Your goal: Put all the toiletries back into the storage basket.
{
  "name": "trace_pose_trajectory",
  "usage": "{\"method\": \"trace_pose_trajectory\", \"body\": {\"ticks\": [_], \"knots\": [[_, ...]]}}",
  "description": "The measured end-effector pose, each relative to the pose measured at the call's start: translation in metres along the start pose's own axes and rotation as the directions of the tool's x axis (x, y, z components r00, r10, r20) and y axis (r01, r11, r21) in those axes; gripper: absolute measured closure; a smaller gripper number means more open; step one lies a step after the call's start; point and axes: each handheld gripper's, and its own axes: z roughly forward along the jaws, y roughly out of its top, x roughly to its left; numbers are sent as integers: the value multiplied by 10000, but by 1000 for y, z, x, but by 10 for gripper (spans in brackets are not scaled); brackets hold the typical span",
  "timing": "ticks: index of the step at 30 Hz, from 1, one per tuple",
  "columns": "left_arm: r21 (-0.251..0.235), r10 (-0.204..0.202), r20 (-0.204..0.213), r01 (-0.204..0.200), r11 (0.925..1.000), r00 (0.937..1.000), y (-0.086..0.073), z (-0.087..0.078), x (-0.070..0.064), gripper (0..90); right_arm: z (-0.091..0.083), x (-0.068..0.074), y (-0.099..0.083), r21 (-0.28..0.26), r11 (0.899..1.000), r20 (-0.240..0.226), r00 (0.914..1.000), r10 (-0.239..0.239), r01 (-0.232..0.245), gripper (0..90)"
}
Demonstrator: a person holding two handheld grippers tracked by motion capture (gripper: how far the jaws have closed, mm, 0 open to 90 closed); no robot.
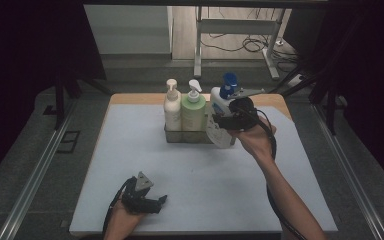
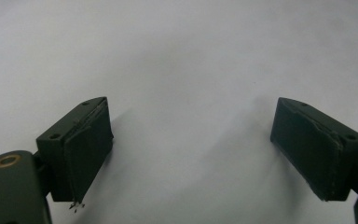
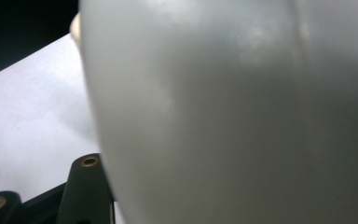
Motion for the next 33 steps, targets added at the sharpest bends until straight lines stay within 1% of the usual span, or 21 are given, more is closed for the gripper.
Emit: {"method": "trace_pose_trajectory", "body": {"ticks": [2,3,4,9,23,33], "knots": [[-2,-38,-1,38,10000,10000,0,0,0,123,2,-2,1,7,10000,38,10000,12,-12,410],[-4,-33,-6,33,10000,10000,0,0,0,123,5,-4,3,9,10000,141,9999,42,-42,410],[34,44,-1,-44,10000,10000,0,0,0,123,5,-5,4,12,10000,163,9999,53,-53,411],[-2,-3,1,3,10000,10000,0,0,0,123,11,-11,9,30,9999,304,9994,150,-151,411],[-13,-18,10,18,10000,10000,0,0,0,123,27,-21,21,56,9998,626,9978,209,-213,412],[-1,-8,6,8,10000,10000,0,0,0,123,43,-28,33,88,9996,823,9962,270,-279,412]]}}
